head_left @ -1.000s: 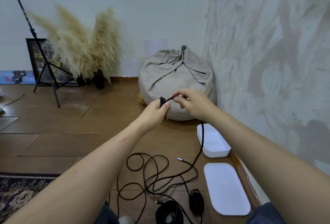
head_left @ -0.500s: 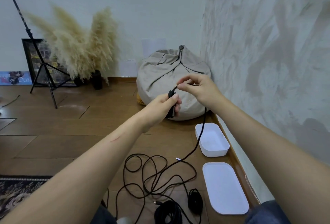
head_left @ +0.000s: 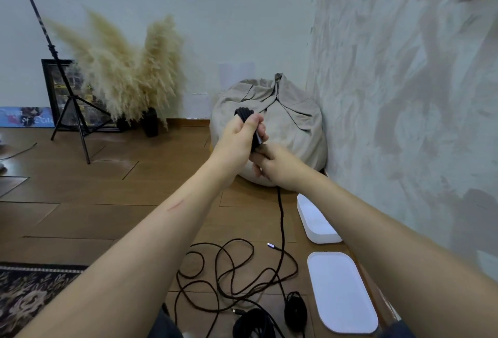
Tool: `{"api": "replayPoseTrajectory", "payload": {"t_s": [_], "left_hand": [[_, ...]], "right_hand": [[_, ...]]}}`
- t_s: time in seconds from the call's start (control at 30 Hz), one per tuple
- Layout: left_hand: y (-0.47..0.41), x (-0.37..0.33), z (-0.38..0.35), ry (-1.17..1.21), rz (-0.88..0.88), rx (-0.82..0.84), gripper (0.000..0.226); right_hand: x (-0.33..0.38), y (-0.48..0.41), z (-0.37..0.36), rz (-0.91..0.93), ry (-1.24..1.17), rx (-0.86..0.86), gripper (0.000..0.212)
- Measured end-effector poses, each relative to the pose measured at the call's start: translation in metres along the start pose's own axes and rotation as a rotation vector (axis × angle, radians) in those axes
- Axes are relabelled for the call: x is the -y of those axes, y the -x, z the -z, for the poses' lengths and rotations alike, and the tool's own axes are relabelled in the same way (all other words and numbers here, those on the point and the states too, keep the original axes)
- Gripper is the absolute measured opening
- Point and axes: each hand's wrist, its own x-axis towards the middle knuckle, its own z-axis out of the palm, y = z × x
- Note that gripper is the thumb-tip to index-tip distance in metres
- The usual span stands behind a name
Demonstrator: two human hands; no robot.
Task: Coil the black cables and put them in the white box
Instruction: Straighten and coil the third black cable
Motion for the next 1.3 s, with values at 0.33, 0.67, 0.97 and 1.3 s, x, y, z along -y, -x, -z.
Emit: {"api": "replayPoseTrajectory", "payload": {"t_s": [0.33, 0.67, 0.97, 1.3], "left_hand": [[-0.012, 0.041, 0.026, -0.643, -0.057, -0.205, 0.026], [0.007, 0.027, -0.003, -0.194, 0.109, 0.29, 0.047], [0.018, 0.026, -0.011, -0.235, 0.04, 0.259, 0.03], [0.018, 0.023, -0.005, -0.224, 0.028, 0.277, 0.029]], "right_hand": [[0.013, 0.005, 0.022, -0.014, 0.067, 0.247, 0.023], [-0.004, -0.006, 0.058, 0.22, -0.016, -0.214, 0.013], [-0.019, 0.003, 0.053, 0.05, -0.336, -0.188, 0.014], [-0.018, 0.007, 0.052, 0.007, -0.47, -0.146, 0.013]]}}
